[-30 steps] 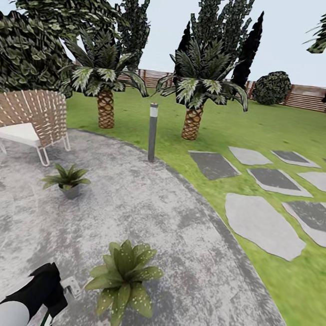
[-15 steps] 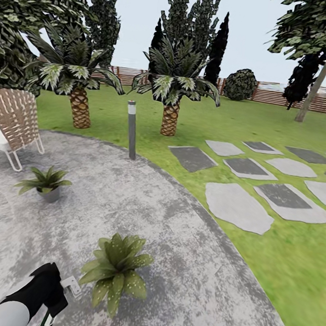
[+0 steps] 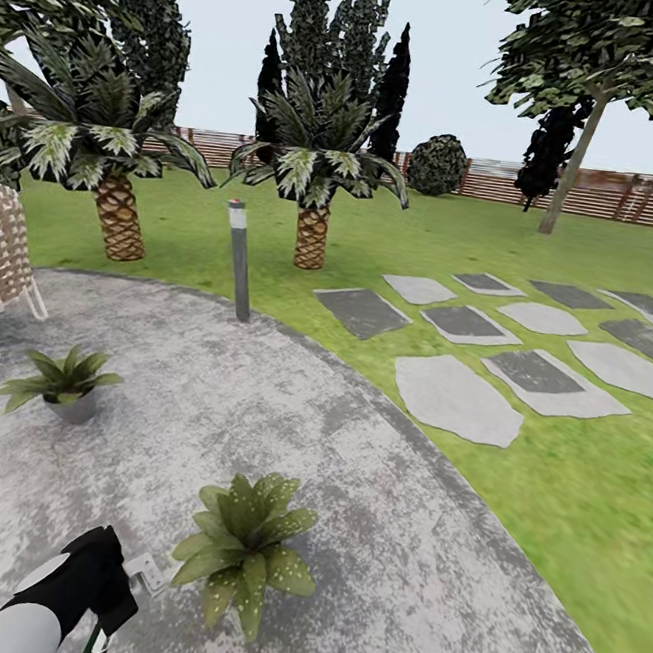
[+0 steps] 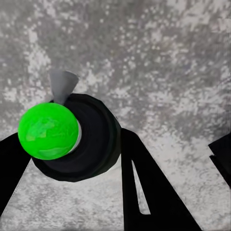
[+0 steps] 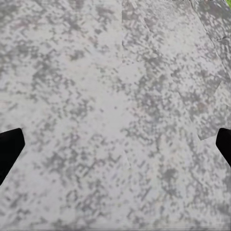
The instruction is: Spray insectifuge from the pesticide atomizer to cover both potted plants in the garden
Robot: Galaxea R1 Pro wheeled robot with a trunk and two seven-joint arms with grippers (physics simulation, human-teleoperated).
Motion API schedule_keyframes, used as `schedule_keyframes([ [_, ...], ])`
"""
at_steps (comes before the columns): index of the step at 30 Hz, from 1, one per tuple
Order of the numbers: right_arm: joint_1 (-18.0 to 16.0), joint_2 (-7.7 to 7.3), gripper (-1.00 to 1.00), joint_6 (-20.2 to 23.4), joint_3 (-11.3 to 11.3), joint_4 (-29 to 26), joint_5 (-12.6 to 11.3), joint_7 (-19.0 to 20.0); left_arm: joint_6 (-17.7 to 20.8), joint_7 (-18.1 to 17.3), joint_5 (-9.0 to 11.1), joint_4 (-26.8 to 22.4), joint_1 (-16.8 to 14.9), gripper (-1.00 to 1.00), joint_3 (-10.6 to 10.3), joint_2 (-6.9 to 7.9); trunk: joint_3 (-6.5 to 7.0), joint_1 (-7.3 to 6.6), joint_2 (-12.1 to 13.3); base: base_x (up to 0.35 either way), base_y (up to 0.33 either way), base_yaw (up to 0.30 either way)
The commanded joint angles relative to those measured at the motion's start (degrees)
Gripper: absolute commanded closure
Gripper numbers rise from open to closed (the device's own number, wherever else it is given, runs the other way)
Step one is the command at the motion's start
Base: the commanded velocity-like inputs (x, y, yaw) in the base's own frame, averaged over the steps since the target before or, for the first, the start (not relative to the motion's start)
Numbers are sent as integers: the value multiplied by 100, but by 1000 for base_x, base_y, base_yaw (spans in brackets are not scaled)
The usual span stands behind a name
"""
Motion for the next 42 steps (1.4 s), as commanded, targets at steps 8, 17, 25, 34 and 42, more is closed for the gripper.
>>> schedule_keyframes([
  [8, -4, 8, -100, -16, 45, -13, -31, -34, 6, -31, -34, -6, -2, 100, 9, -55, -5, -1, -2, 64, 333, -2],
  [17, -4, 8, -100, -9, 44, -14, -36, -34, 6, -32, -34, -6, -2, 100, 9, -55, 3, -1, -2, 79, 330, -85],
  [25, -4, 8, -100, -4, 39, -14, -41, -30, 12, -25, -34, -6, -2, 100, 9, -48, 27, -1, -2, -25, 298, -280],
  [34, -4, 8, -100, -4, 42, -8, -36, -29, 15, -32, -34, -6, -2, 100, 9, -55, 38, -1, -2, -105, 272, -245],
  [42, -4, 11, -100, -8, 50, -6, -32, -24, 15, -32, -25, -15, -9, 100, 9, -55, 38, -1, -2, -1, 325, -3],
])
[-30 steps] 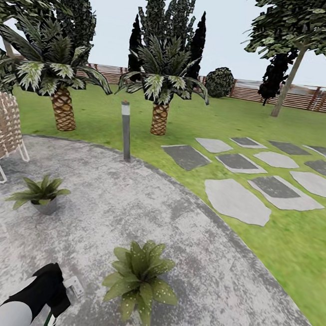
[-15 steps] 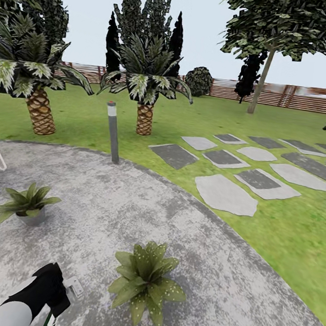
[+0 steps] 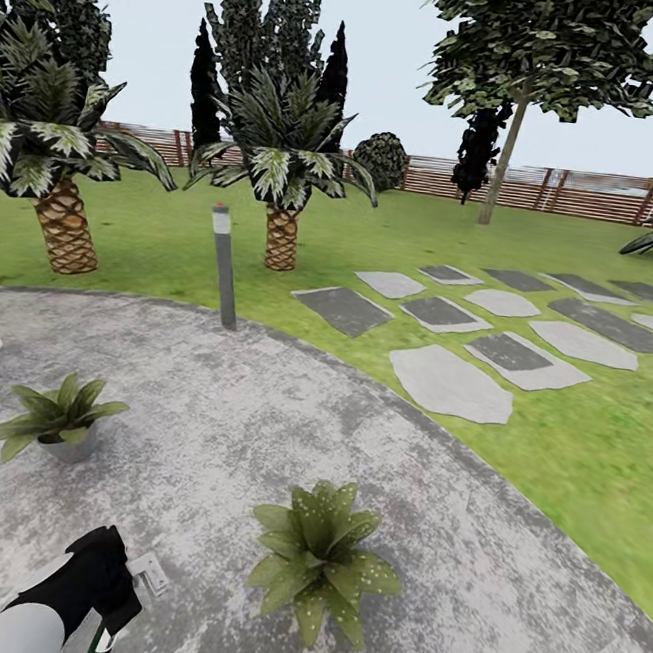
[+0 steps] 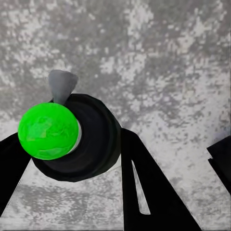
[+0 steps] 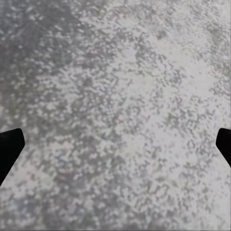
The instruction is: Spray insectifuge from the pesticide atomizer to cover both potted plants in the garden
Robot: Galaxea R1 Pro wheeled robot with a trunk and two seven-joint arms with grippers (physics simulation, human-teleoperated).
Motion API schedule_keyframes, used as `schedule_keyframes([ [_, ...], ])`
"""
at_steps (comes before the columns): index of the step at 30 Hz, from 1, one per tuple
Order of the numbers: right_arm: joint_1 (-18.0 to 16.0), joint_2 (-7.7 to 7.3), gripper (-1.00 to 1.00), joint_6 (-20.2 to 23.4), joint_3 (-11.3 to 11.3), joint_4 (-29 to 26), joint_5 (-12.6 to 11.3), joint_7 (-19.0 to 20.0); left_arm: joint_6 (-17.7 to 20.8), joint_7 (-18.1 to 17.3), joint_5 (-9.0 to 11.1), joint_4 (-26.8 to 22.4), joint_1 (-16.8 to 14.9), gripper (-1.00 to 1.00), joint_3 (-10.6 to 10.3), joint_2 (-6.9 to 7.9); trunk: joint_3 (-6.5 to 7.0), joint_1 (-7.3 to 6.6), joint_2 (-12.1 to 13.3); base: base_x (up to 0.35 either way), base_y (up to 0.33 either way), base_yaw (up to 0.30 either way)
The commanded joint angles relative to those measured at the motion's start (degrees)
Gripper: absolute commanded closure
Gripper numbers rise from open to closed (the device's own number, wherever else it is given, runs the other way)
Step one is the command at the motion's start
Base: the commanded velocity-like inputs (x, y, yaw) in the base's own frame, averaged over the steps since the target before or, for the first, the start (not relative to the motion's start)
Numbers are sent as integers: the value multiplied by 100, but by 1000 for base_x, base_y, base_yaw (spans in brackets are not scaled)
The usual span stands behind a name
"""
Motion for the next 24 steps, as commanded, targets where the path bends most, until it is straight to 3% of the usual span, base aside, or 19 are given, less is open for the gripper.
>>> schedule_keyframes([
  [1, -4, 2, -100, -17, 45, 6, -29, -28, 17, -34, -25, -6, -4, 100, 20, -3, -5, -1, -2, 0, 325, 0],
  [9, -4, 0, -100, -10, 29, -10, -38, -28, 6, -34, -15, -6, -8, 100, 57, 4, -5, -1, -2, 19, 325, -115],
  [12, -4, -3, -100, -10, 26, -11, -40, -28, 5, -50, 112, -13, -60, 100, 63, -32, -5, -1, -2, 55, 239, -263],
  [17, -4, -7, -100, -10, 25, -10, -40, -30, 16, -86, 183, -15, -95, 100, -4, -361, -5, -1, -2, 11, 46, -272],
  [18, -4, -10, -100, -10, 21, -11, -40, -29, 29, -91, 164, -15, -99, 100, -51, -465, -5, -1, -2, 2, 7, -274],
  [20, -4, -16, -100, -13, 18, -11, -45, -29, 46, -114, 151, -11, -105, 100, -190, -540, -5, -1, -2, 1, 4, -274],
  [21, -4, -22, -100, -13, 17, -11, -50, -29, 55, -217, 145, -12, -108, 100, -385, -576, -5, -1, -2, 0, 1, -274],
  [23, -4, -37, -100, -17, 13, -12, -56, -29, 66, -695, 123, -13, -181, 100, -661, -576, -5, -1, -2, 0, 0, -247],
  [24, -4, -38, -100, -17, -2, -12, -55, -29, 67, -868, 117, -10, -243, 100, -701, -564, -5, -1, -2, 0, 0, -212],
])
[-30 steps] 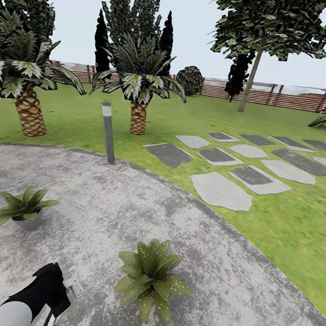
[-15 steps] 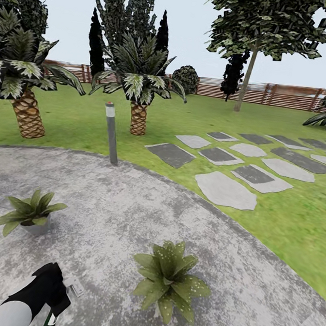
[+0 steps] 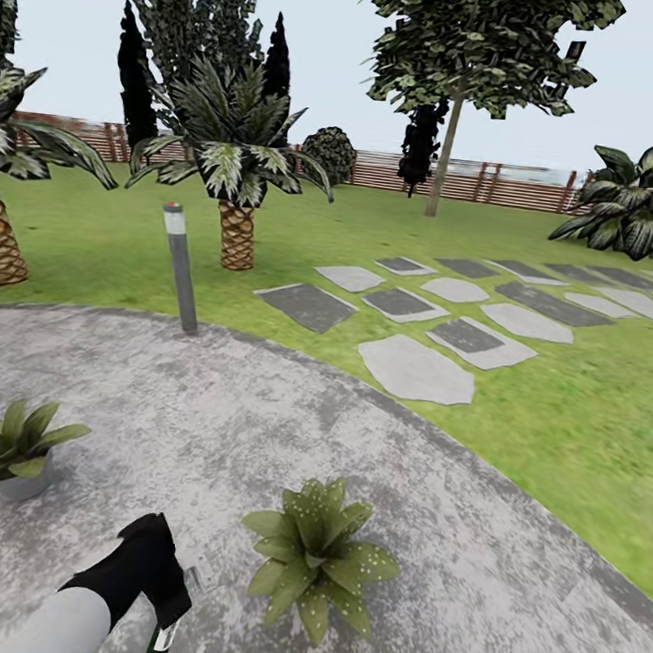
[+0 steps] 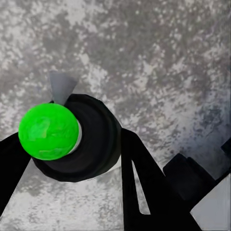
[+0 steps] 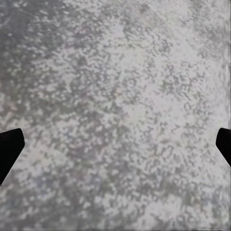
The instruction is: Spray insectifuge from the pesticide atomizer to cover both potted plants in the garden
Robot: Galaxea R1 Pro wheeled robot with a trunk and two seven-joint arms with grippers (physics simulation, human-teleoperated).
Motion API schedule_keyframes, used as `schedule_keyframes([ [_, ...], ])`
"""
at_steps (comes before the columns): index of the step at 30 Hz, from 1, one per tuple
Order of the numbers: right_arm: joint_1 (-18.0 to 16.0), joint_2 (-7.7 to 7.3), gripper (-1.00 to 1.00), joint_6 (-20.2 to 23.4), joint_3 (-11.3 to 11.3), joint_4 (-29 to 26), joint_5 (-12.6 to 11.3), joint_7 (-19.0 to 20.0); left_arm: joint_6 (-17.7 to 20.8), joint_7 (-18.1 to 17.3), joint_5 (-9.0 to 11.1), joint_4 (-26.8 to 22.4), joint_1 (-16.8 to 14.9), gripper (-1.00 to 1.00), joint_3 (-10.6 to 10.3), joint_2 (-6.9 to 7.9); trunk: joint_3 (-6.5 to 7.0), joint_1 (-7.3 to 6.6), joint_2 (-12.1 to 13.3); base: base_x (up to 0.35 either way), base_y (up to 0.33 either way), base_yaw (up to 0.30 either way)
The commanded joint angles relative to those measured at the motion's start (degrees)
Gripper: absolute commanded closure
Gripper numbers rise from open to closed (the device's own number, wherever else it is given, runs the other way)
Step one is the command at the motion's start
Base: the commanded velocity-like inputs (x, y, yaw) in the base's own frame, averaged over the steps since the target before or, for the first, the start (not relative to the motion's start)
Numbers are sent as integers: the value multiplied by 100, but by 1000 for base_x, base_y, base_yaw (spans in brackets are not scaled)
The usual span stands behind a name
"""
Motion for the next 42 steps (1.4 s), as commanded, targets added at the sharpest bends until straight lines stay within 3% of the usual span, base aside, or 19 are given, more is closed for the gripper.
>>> schedule_keyframes([
  [1, -4, -1, -100, -9, -55, 5, -24, -22, 48, -504, -132, -7, -224, 100, -13, 11, -6, -1, -2, 0, 0, -191],
  [2, -4, -5, -100, -5, -115, 5, -23, -22, 419, -941, -538, -6, -461, 100, -29, -51, -6, -1, -2, 0, 0, -273],
  [3, -4, -3, -100, -5, -120, 5, -23, -22, 547, -1071, -648, -6, -540, 100, -33, -54, -6, -1, -2, 0, 0, -283],
  [6, -4, -2, -100, -5, -119, 5, -23, -22, 617, -1289, -730, -9, -593, 100, -57, -46, -6, -1, -2, 0, 0, -287],
  [11, -4, -1, -100, -5, -125, -2, -23, -25, 635, -1458, -764, -2, -630, 100, -92, -66, -6, -1, -2, 0, 0, -290],
  [15, -4, -1, -100, -5, -128, -4, -23, -23, 643, -1465, -761, 68, -593, 100, -354, -55, -12, -1, -2, 0, 0, -290],
  [18, -4, -1, -100, -5, -121, -4, -23, -22, 638, -1466, -761, 81, -553, 100, -438, -44, -18, -1, -2, 0, 0, -290],
  [28, -4, 16, -100, -5, -119, -1, -23, -22, 597, -1457, -770, 82, -546, 100, -470, 8, -35, -1, -2, -59, 12, -290],
  [42, -4, 16, -100, -5, -119, -4, -23, -23, 642, -1466, -762, 24, -587, 100, -452, 18, -45, -1, -2, -153, 258, -283],
])
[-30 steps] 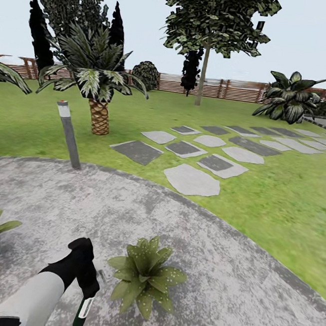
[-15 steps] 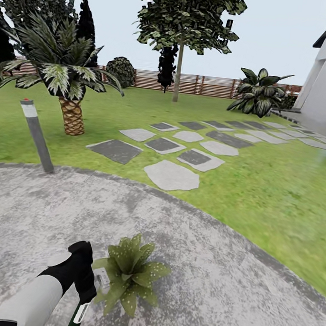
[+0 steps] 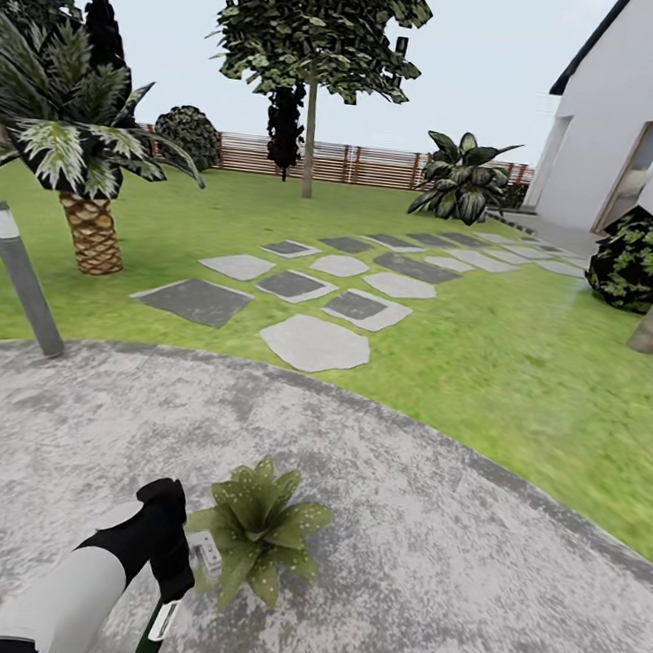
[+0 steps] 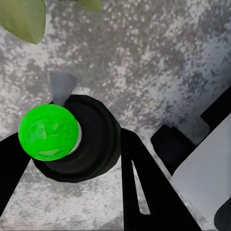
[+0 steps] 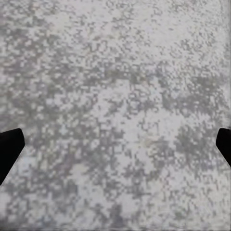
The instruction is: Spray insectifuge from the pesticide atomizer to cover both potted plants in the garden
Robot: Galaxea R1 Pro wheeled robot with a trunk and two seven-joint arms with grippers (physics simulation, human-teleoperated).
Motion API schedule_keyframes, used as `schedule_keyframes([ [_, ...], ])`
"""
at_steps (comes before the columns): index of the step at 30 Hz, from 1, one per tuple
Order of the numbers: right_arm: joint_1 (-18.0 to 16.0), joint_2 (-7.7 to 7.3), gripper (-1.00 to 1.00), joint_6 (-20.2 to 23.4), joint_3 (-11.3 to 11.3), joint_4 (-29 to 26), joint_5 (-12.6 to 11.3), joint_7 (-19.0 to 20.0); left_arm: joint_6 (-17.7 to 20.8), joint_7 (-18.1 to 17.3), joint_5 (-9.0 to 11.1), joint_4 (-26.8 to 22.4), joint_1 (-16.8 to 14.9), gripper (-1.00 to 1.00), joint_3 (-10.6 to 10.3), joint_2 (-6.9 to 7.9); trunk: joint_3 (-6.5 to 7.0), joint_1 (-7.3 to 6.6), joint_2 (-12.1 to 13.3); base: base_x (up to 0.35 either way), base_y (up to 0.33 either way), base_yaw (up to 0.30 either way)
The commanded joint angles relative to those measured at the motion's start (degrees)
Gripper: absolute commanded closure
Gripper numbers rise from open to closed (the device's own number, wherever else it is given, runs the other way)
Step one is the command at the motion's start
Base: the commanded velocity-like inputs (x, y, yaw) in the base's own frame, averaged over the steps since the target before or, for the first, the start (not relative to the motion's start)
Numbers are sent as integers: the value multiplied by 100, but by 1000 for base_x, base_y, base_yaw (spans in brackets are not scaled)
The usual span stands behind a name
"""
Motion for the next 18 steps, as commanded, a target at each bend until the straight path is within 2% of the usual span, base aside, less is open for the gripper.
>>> schedule_keyframes([
  [1, -5, 0, -100, -16, 49, 6, -28, -26, 59, -38, -31, -13, -5, 100, 19, -4, -5, -1, -2, 40, 331, -267],
  [6, -5, 0, -100, -16, 49, 6, -28, -25, 60, -38, -40, -21, -12, 100, 13, -4, -5, -1, -2, 93, 335, -263],
  [8, -5, 0, -100, -16, 49, 6, -28, -25, 60, -38, -110, -13, -3, 100, 8, -7, -5, -1, -2, 100, 301, -156],
  [11, -5, -5, -100, -16, 62, 19, -9, -13, 60, -39, -510, 35, 12, 100, 7, -20, -5, -1, -2, 25, 82, -31],
  [12, -5, -6, -100, -16, 65, 24, -7, -8, 60, -42, -568, 33, 8, 100, 11, -27, -5, -1, -2, 6, 19, -7],
  [15, -5, -9, -100, -16, 74, 40, 4, 7, 60, -105, -666, -19, -44, 100, 23, -81, -5, -1, -2, 2, 7, -3],
  [18, -5, -9, -100, -16, 75, 48, 7, 10, 65, -463, -678, -42, -225, 100, 19, -72, -5, -1, -2, 0, 0, 0],
])
